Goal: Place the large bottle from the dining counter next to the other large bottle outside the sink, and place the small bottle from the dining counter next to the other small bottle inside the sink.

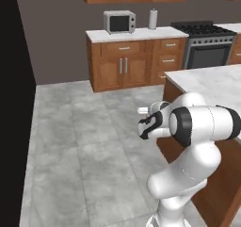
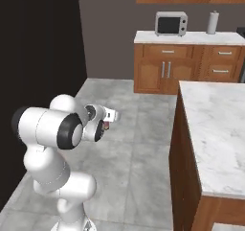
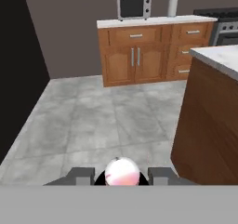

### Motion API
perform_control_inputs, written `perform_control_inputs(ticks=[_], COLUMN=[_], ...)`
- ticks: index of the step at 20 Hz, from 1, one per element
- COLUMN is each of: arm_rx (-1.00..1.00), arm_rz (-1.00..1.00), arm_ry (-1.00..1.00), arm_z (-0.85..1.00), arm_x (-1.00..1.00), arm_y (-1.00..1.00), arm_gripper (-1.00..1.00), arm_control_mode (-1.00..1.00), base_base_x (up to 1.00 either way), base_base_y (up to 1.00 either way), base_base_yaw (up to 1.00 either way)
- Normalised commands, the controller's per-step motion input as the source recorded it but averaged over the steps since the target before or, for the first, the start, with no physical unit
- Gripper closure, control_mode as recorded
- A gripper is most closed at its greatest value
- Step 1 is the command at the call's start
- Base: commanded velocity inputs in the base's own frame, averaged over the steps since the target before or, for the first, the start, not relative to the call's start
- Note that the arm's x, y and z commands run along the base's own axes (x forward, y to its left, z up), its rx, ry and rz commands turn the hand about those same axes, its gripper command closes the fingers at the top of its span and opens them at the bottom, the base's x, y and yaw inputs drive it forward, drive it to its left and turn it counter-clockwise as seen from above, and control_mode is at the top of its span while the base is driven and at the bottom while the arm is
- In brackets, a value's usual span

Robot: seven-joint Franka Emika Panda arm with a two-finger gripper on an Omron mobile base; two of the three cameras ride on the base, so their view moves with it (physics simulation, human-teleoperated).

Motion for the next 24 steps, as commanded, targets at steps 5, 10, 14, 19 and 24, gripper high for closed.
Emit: perform_control_inputs(ticks=[5,10,14,19,24], arm_rx=[0.0,0.0,0.0,0.0,0.0], arm_rz=[0.0,0.0,0.0,0.0,0.0], arm_ry=[0.0,0.0,0.0,0.0,0.0], arm_z=[0.0,0.0,0.0,0.0,0.0], arm_x=[0.0,0.0,0.0,0.0,0.0], arm_y=[0.0,0.0,0.0,0.0,0.0], arm_gripper=[1.0,1.0,1.0,1.0,1.0], arm_control_mode=[1.0,1.0,1.0,1.0,1.0], base_base_x=[0.55,0.98,0.96,0.89,0.64], base_base_y=[0.61,0.29,0.23,0.31,0.42], base_base_yaw=[-0.04,-0.13,-0.16,-0.21,-0.29])
